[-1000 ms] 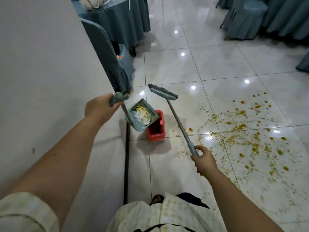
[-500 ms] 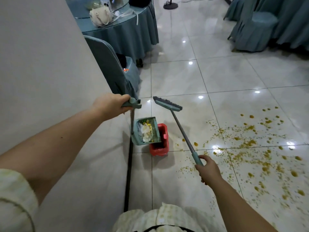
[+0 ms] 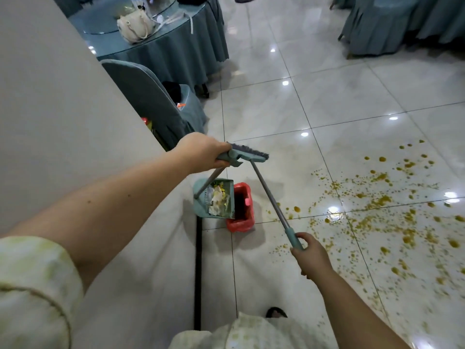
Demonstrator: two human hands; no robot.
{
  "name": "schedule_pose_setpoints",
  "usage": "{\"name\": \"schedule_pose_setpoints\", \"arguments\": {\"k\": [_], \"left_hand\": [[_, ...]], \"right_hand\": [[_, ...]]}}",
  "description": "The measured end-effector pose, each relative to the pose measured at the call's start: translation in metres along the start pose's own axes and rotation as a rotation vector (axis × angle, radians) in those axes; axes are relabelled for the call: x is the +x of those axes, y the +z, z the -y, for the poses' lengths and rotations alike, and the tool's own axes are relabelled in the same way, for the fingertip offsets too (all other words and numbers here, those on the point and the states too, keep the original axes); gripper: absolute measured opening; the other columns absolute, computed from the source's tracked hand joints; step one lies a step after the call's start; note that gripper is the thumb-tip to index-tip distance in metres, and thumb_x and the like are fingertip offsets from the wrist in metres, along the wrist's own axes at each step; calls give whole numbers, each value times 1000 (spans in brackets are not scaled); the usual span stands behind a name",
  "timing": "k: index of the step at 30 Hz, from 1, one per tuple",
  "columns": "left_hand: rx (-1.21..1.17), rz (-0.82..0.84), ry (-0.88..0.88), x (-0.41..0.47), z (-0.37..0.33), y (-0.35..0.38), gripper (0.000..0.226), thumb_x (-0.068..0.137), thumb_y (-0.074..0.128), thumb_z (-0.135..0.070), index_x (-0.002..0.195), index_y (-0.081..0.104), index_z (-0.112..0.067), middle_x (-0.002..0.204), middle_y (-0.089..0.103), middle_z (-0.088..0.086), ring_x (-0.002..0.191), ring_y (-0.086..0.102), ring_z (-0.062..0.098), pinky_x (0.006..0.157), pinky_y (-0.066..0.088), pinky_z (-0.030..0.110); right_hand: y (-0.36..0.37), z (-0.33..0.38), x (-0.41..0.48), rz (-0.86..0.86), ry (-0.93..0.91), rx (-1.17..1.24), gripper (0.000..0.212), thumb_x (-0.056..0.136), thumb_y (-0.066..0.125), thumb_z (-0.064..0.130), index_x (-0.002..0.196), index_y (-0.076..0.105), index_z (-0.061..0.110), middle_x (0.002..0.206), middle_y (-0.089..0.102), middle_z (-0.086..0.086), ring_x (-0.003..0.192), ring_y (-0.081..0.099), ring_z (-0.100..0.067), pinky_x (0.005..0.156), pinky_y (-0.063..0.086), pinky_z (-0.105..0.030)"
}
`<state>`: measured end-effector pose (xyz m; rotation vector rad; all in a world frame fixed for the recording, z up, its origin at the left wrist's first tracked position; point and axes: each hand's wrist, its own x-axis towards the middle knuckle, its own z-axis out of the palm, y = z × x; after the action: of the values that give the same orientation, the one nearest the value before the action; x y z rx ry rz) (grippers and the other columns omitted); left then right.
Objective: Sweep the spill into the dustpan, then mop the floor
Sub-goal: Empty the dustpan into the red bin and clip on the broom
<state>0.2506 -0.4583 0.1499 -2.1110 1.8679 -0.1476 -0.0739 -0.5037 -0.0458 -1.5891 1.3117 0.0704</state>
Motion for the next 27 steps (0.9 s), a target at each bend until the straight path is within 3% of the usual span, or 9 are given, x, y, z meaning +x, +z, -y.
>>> {"name": "schedule_pose_setpoints", "arguments": {"k": [4, 10, 13, 16, 19, 27], "left_hand": [[-4, 54, 23, 23, -23, -4, 37, 90, 49, -58, 110, 56, -28, 75, 54, -8, 68, 54, 21, 66, 54, 35], [73, 79, 40, 39, -49, -8, 41, 91, 45, -59, 113, 54, -26, 75, 51, -6, 68, 55, 24, 65, 54, 35], [95, 92, 75, 44, -59, -15, 40, 92, 46, -57, 116, 53, -26, 87, 62, -2, 76, 60, 26, 67, 53, 34], [109, 81, 79, 47, -62, -15, 38, 92, 46, -56, 116, 53, -27, 89, 63, -2, 73, 56, 24, 62, 49, 31], [133, 120, 93, 47, -64, -7, 40, 91, 45, -58, 116, 52, -28, 87, 63, -3, 74, 60, 24, 65, 53, 33], [141, 125, 147, 34, -64, 9, 42, 92, 40, -60, 121, 49, -31, 81, 61, -5, 68, 60, 22, 61, 54, 33]], "right_hand": [[-5, -7, 1, -2, 6, 20, 41, 88, 57, 18, 127, 52, 31, 85, 62, -6, 53, 58, -24, 39, 43, -22], [-14, -18, 1, -19, 16, 29, 40, 89, 57, 20, 127, 52, 32, 90, 61, -6, 57, 58, -23, 38, 43, -21], [-19, -21, 1, -31, 12, 12, 40, 90, 57, 20, 128, 51, 31, 93, 61, -4, 58, 59, -22, 35, 40, -19], [-22, -25, 3, -44, 1, -20, 41, 90, 57, 20, 130, 50, 30, 99, 60, -4, 62, 59, -21, 41, 44, -24], [-24, -28, 6, -64, -16, -71, 44, 89, 58, 21, 131, 50, 29, 97, 61, -4, 69, 59, -20, 55, 53, -33], [-28, -47, 7, -81, -29, -153, 45, 91, 57, 22, 134, 48, 28, 91, 60, -1, 75, 60, -22, 58, 44, -27]]}}
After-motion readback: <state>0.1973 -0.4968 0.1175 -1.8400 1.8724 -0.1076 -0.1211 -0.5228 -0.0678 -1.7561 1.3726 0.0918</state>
